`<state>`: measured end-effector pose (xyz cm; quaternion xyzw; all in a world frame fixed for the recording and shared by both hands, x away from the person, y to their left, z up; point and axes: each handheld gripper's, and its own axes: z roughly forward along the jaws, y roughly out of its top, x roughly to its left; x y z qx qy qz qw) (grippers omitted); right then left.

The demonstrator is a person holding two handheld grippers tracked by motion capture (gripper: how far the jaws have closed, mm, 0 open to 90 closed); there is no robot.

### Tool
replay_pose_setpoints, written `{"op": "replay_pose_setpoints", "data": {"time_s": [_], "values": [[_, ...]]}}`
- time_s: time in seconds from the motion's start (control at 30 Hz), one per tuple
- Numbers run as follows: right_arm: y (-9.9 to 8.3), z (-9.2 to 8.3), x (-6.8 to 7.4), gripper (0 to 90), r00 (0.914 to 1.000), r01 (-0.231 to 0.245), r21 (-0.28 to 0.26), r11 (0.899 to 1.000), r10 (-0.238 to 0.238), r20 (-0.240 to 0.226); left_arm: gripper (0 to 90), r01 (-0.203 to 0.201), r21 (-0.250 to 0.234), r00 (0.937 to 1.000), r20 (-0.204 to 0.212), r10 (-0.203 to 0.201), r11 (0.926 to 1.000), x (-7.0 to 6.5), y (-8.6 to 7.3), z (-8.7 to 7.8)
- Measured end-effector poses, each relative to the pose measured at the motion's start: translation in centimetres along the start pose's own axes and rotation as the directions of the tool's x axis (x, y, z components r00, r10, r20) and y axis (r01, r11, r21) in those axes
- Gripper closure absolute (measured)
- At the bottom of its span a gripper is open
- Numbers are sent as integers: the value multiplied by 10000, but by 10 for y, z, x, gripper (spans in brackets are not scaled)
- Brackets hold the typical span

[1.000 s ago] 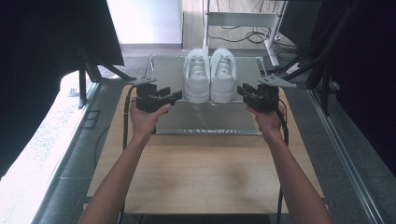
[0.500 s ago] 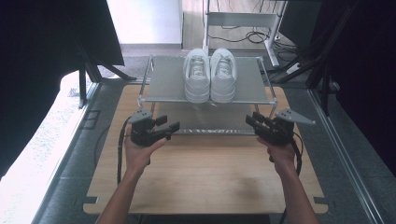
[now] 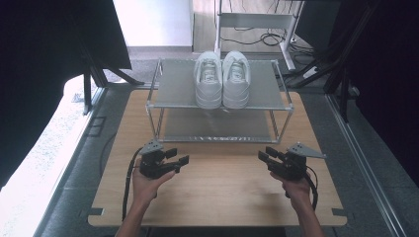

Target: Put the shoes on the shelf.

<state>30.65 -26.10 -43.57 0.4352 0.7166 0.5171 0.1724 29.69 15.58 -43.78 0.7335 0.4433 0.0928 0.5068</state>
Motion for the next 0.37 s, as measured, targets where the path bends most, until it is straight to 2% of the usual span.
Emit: {"op": "replay_pose_setpoints", "data": {"time_s": [0.1,0.2,0.27,0.37], "values": [[-4,2,-1,560,9994,284,6,9996,-284,193,388,122,-17,9999,-37,-122,9999,1,-4,1],[-9,2,-5,535,9992,307,-48,9995,-306,247,387,292,-120,9996,-23,-292,9995,2,-8,0],[-11,0,-8,486,9990,294,-6,9996,-293,346,385,377,-197,9993,-55,-378,9991,4,-8,-2],[-16,-1,-12,412,9969,175,144,9997,-186,771,376,530,-341,9986,-10,-531,9980,5,-9,-6]]}}
